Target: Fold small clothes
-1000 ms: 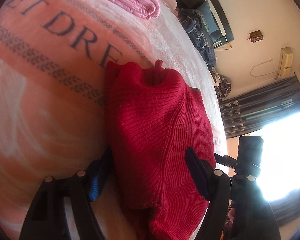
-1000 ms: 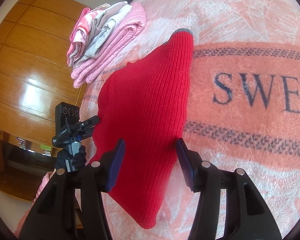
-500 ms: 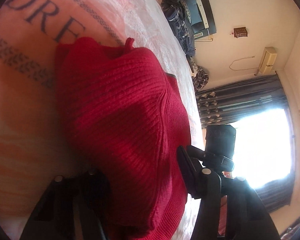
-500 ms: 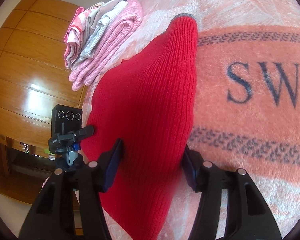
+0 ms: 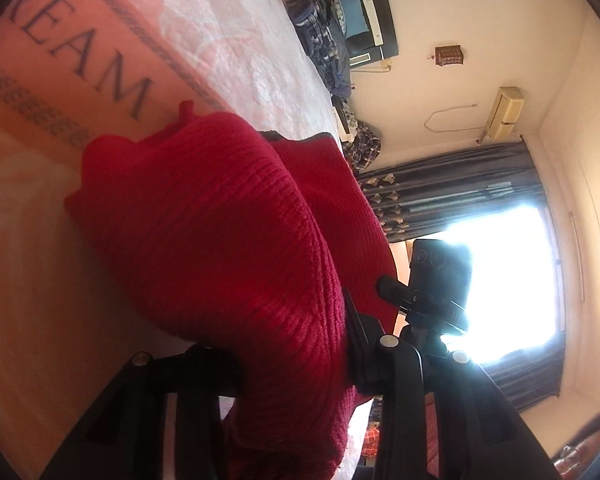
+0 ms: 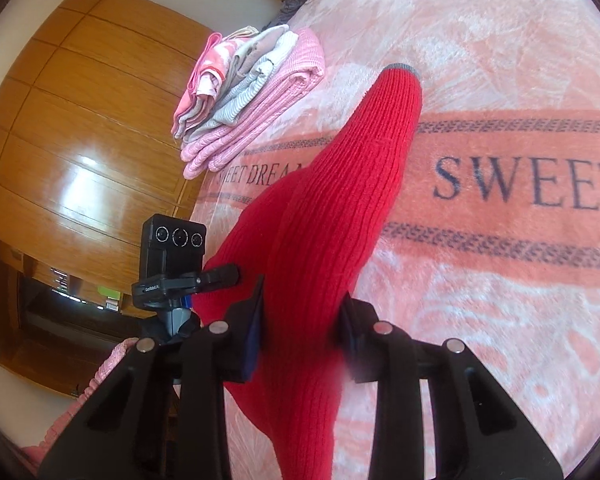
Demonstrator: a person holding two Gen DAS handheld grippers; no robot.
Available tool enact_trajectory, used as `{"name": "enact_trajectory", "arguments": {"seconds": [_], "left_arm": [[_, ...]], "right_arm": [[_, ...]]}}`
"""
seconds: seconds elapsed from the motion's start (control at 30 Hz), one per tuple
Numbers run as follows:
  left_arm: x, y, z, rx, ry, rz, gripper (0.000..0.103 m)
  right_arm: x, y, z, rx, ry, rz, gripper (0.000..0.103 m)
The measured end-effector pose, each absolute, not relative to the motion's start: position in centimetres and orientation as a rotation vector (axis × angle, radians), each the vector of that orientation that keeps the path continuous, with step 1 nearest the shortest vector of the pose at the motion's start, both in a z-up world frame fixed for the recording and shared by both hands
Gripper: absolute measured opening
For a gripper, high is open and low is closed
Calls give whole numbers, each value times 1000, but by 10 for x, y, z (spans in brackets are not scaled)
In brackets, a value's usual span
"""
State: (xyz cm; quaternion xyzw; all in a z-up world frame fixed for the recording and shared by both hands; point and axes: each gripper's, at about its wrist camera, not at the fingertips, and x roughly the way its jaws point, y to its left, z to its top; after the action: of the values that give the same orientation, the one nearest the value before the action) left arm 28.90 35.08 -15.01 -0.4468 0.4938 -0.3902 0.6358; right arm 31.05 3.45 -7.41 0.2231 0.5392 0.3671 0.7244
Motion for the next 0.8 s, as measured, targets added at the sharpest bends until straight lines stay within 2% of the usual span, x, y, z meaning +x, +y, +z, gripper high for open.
{"name": "enact_trajectory", "arguments": {"seconds": [0.2, 0.27, 0.4, 0.53, 0.73, 0.8], "left_arm": [[266, 271, -113, -904, 1085, -978, 37], [258, 248, -118, -836, 1097, -963, 37], [250, 214, -164, -787, 1244, -870, 37], [246, 208, -167, -730, 1194, -864, 38], [229, 203, -150, -672, 1192, -855, 59], [220, 201, -143, -625, 1193, -862, 64]], "right_arm": [[246, -50, -52, 467, 1169, 715, 31], [236, -75, -68, 488, 1188, 669, 31], [231, -104, -127, 486, 1299, 541, 31], [225, -116, -144, 564, 1284, 560, 36], [206, -119, -130, 543, 1271, 557, 50], [192, -127, -132, 561, 1288, 564, 50]]}}
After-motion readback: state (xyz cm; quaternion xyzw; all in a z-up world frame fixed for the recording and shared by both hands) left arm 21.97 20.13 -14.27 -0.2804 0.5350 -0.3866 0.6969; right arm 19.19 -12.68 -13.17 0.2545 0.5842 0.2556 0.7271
